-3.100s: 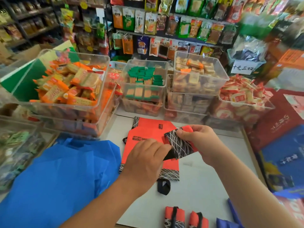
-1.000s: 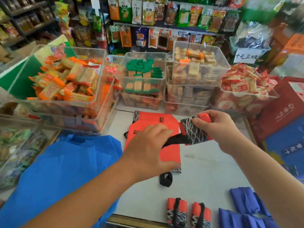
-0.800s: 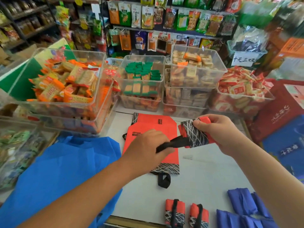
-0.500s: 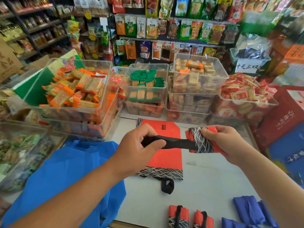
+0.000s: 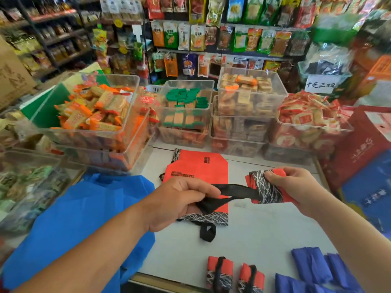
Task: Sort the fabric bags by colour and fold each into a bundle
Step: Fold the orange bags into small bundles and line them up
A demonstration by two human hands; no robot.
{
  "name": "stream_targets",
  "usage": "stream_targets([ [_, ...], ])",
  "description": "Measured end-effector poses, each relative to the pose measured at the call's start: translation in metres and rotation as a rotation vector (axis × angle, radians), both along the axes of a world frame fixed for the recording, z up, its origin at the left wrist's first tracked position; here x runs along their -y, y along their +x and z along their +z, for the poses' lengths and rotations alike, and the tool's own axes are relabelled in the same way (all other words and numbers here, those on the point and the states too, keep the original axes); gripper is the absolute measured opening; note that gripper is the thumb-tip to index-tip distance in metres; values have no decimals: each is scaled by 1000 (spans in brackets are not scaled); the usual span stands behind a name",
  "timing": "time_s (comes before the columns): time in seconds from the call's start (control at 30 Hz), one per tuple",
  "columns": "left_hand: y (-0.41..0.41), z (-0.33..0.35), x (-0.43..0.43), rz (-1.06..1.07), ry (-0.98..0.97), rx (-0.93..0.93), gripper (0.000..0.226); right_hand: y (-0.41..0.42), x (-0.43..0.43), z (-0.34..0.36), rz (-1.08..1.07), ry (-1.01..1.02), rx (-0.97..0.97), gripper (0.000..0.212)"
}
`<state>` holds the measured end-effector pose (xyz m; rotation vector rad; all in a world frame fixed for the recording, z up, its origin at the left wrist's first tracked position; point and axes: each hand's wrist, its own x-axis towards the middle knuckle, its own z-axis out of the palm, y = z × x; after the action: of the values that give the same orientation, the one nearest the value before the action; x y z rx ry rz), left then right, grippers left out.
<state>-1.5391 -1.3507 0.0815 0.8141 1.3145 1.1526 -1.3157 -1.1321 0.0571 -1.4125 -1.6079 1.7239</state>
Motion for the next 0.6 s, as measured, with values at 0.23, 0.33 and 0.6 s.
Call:
stream_targets([
  [0.23, 23, -3, -6, -189, -79, -388, 55, 31, -25, 4, 60, 36, 52, 20],
  [0.33, 25, -2, -12, -172, 17, -613, 33, 33, -30, 8, 96, 32, 61, 20],
  [0.6, 32, 4, -14, -1, 461, -630, 14, 21, -15, -8, 214, -92, 38, 19],
])
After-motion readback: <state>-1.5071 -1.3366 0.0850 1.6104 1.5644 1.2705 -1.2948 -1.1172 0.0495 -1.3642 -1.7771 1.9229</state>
